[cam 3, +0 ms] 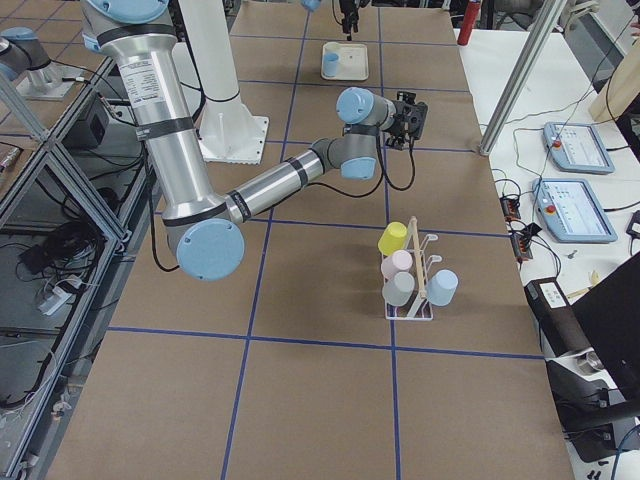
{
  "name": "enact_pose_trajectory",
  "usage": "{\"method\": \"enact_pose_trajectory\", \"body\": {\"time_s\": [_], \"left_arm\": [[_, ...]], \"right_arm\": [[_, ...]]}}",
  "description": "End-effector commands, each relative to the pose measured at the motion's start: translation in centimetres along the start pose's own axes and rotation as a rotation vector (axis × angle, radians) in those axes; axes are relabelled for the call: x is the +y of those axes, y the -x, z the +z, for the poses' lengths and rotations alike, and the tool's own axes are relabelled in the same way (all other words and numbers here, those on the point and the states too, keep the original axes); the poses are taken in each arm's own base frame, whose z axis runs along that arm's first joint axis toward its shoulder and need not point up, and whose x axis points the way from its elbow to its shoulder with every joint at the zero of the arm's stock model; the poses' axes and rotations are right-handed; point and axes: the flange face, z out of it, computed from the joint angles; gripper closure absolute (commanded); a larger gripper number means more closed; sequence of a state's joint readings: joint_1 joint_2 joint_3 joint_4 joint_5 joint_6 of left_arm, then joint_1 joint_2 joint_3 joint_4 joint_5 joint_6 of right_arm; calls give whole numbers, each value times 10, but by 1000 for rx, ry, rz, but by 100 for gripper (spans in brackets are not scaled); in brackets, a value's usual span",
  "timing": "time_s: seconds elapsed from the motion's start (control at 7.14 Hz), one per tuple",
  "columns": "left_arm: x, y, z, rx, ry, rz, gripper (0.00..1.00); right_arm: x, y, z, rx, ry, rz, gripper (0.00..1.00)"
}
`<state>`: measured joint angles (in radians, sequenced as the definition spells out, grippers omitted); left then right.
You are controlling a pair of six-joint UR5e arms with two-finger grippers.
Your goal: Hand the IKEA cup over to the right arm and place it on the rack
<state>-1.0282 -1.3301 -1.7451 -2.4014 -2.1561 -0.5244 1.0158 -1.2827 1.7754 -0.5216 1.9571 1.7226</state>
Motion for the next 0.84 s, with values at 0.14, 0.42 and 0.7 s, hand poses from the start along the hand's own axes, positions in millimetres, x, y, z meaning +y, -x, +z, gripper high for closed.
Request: {"method": "enact_pose_trajectory", "body": {"time_s": [0.14,0.42,0.7], "left_arm": [[38,-12,-17,10,46,15,1],[23,-19,-2,-1,82,5,2],[19,-19,1,-5,82,4,2]], "right_arm": [[0,-2,1,5,1,0,0],[0,-1,0,2,2,-1,0],[-1,-3,0,6,0,1,0]]}}
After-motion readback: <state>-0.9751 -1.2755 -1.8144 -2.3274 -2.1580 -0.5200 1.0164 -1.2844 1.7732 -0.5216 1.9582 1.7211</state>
